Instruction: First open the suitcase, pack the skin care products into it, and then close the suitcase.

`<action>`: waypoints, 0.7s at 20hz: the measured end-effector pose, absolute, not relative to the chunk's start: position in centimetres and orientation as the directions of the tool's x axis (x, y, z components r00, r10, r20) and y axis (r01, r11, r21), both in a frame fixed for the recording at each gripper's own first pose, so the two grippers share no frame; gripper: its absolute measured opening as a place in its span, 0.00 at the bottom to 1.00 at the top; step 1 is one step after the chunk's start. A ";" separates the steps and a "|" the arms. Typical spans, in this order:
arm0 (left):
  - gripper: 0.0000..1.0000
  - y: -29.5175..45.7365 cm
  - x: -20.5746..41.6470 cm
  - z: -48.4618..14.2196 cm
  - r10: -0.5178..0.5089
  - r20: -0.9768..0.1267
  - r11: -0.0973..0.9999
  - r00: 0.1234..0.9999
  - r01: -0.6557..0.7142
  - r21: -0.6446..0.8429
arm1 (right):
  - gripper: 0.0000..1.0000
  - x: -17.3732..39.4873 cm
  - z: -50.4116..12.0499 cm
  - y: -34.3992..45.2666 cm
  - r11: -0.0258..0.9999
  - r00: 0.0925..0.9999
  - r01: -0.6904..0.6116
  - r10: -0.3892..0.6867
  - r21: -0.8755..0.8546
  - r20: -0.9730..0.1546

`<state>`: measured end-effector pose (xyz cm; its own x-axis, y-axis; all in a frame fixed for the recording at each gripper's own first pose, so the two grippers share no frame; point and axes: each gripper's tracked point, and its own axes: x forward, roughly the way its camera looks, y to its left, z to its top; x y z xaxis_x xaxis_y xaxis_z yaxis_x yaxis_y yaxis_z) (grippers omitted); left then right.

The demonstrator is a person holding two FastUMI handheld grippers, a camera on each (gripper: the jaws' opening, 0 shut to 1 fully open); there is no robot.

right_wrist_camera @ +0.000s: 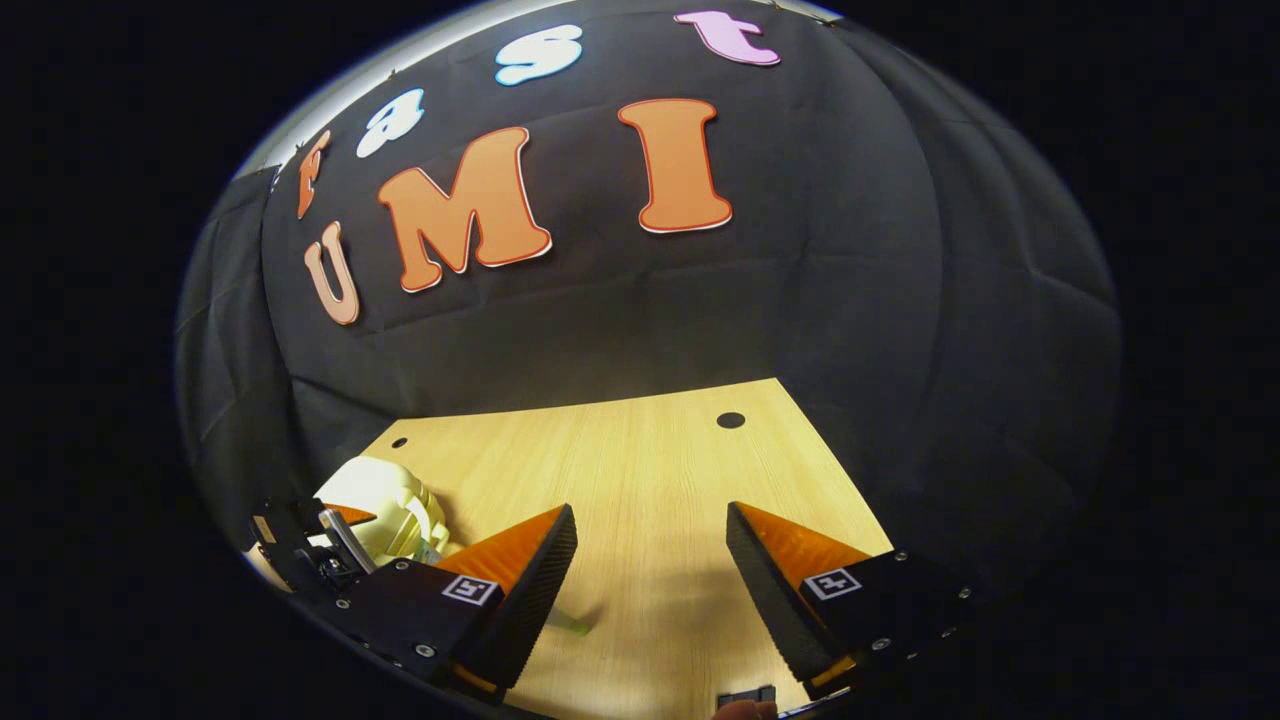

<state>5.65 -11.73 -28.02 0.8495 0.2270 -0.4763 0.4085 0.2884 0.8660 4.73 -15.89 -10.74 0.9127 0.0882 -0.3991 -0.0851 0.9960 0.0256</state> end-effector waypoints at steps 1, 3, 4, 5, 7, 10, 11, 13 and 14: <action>0.98 -11.6 6.0 -28.3 0.227 -0.478 0.257 0.848 0.422 0.870 | 0.95 4.7 -10.6 -15.9 0.996 0.913 -0.087 0.089 0.023 -0.397; 0.98 -11.2 6.1 -29.3 0.237 -0.509 0.231 0.828 0.461 0.857 | 0.96 4.6 -10.4 -16.1 0.996 0.916 -0.085 0.085 0.015 -0.391; 0.98 -11.1 6.2 -29.5 0.242 -0.512 0.224 0.824 0.466 0.856 | 0.95 4.5 -10.3 -16.2 0.996 0.917 -0.083 0.082 0.014 -0.389; 0.98 -10.9 6.4 -29.6 0.249 -0.510 0.218 0.823 0.465 0.858 | 0.95 4.4 -10.2 -16.3 0.997 0.917 -0.078 0.077 0.014 -0.390; 0.95 -10.5 6.4 -29.9 0.268 -0.524 0.216 0.808 0.479 0.851 | 0.95 4.2 -10.3 -16.9 0.998 0.919 -0.066 0.066 0.015 -0.389; 0.45 -10.6 6.1 -32.3 0.290 -0.572 0.232 0.767 0.524 0.820 | 0.95 3.9 -10.5 -17.6 0.998 0.917 -0.053 0.056 0.018 -0.395; 0.34 -10.2 5.8 -32.6 0.314 -0.579 0.208 0.752 0.541 0.815 | 0.95 3.8 -10.4 -17.8 0.999 0.918 -0.050 0.054 0.019 -0.394; 0.16 -10.5 6.1 -32.6 0.331 -0.552 0.175 0.766 0.525 0.833 | 0.95 3.7 -10.3 -17.7 0.999 0.918 -0.051 0.054 0.018 -0.392; 0.14 -10.8 5.6 -32.8 0.316 -0.569 0.198 0.759 0.534 0.822 | 0.95 3.7 -10.3 -17.5 0.998 0.918 -0.053 0.055 0.017 -0.392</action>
